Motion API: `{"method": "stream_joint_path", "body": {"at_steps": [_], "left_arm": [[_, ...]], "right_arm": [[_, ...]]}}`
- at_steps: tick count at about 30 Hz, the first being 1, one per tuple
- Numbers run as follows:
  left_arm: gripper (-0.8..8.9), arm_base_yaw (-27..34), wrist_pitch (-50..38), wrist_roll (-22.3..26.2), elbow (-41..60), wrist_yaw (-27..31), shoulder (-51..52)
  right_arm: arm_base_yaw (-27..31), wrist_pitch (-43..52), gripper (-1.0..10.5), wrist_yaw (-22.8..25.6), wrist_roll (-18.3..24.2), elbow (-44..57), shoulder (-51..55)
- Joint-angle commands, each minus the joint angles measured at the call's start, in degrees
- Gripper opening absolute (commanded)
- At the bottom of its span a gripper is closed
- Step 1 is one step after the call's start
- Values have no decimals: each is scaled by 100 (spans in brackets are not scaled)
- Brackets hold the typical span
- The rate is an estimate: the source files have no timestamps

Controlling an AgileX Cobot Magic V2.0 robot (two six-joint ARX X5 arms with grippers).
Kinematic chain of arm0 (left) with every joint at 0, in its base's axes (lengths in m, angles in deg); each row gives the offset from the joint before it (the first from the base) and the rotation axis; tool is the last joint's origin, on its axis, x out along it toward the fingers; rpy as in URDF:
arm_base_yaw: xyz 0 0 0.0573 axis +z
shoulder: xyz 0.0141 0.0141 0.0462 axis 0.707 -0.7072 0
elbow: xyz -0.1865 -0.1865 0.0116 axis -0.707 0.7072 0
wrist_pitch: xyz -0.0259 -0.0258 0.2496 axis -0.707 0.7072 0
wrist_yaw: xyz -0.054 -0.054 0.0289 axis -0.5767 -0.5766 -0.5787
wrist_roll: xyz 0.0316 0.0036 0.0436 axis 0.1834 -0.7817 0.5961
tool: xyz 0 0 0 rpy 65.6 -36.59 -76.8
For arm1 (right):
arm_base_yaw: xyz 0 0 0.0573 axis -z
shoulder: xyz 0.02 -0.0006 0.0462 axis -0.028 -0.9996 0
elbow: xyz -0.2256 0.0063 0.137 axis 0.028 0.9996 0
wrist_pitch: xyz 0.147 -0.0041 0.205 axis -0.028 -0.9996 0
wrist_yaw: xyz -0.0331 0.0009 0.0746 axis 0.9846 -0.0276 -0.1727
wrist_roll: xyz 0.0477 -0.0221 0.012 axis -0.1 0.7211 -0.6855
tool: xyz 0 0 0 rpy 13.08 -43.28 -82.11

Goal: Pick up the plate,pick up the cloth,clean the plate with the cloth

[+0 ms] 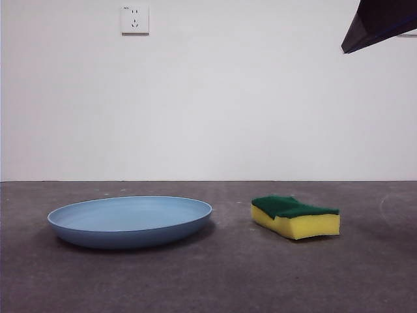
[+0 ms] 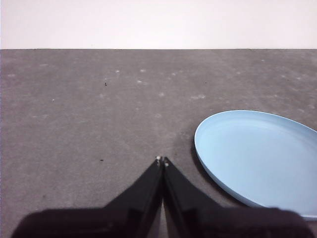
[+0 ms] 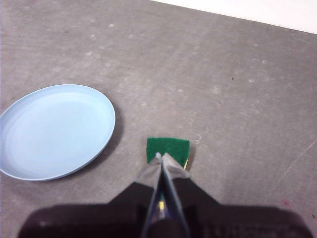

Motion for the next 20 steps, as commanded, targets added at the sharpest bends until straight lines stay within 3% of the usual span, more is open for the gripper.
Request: {"method": "stream_joint_path", "body": {"at_steps": [1,10,13,16,18,20], "left_arm": [[-3,17,-22,-15,79,11,15],[-3,17,-22,-15,79,11,15],[-3,17,-20,-15,79,11,15],[-3,17,-22,-15,79,9,15],[-3,17,-20,-15,79,11,15],[-3,17,-22,-15,79,11,15]], "right_arm": [[-7,22,-16,11,26,52,13],[-2,-160,-16,35,208,52,118],[79,-186,-16,7,734,55,273],[566,-44,-16,-22,828,63,623],[1040,157,-16,-354,824,114,866],[1604,463,-16,-1045,872,232,1117]]}}
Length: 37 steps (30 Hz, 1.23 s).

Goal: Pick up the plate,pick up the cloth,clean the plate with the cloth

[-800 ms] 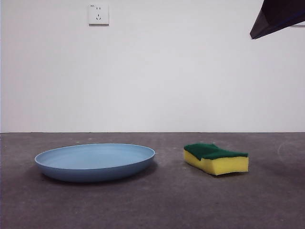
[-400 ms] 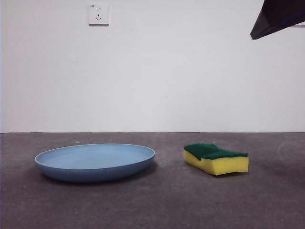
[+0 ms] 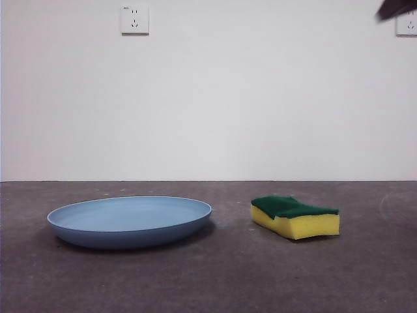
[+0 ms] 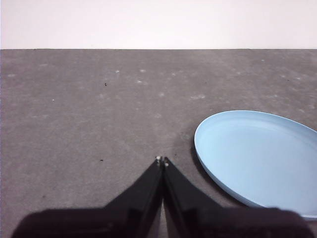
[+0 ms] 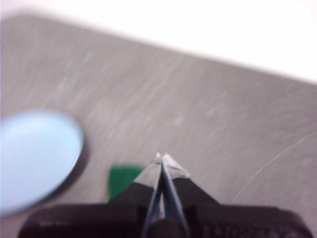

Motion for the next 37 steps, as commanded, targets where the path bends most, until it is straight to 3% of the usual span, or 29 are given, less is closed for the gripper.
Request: {"method": "stream_joint_path", "body": {"at_steps": [1,5,9,14,21,34,37], "left_arm": [[-3,15,-22,-15,79,7,15],[-3,15,-22,-15,79,11,15],[-3,15,-22,-15,79,11,15],[-3,15,-22,-15,79,9,15],[-3,15,-22,-15,79,11,15],[-3,15,-20,-15,79,9,15],[-3,15,-22,-15,79,9,15]], "right_arm": [[868,444,-16,-1032,186,262,354],[1971,1189,-16,-1849,269,732,828],[2404,1427,-16,-1888,271,1274,1300],[2415,1510,-16,-1390,227,2083,1912],[2393,1711,-16,-1386,-352,3025,2420],[2367,1668,-16,-1364,-752,3895,3257],[2361,1209,-16,-1362,-894,3895,3401]]}}
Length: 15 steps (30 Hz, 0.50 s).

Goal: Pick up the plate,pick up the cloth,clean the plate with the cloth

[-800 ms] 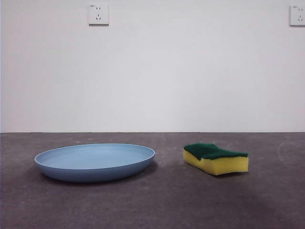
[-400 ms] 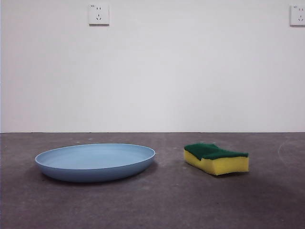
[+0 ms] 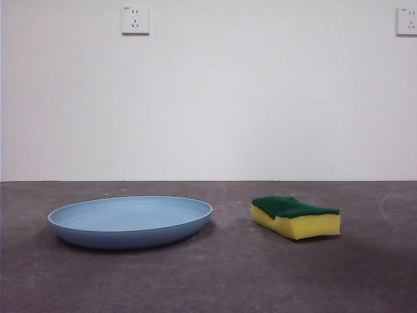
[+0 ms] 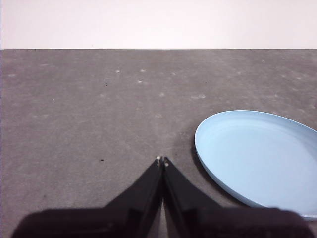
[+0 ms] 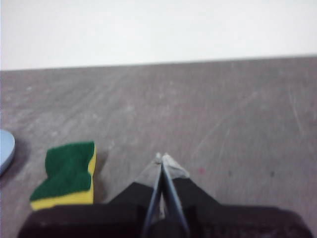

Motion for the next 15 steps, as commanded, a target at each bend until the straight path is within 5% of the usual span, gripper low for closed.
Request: {"method": "stream_joint_path", "body": {"at_steps": [1,15], "left_arm": [[-3,15,-20,-15,79,9,15],[-3,15,-22,-15,79,11,15]], "right_arm": [[-35,-299,-16,22,-214,68,101],[-39,-560,-16,17,-361,61,105]]}}
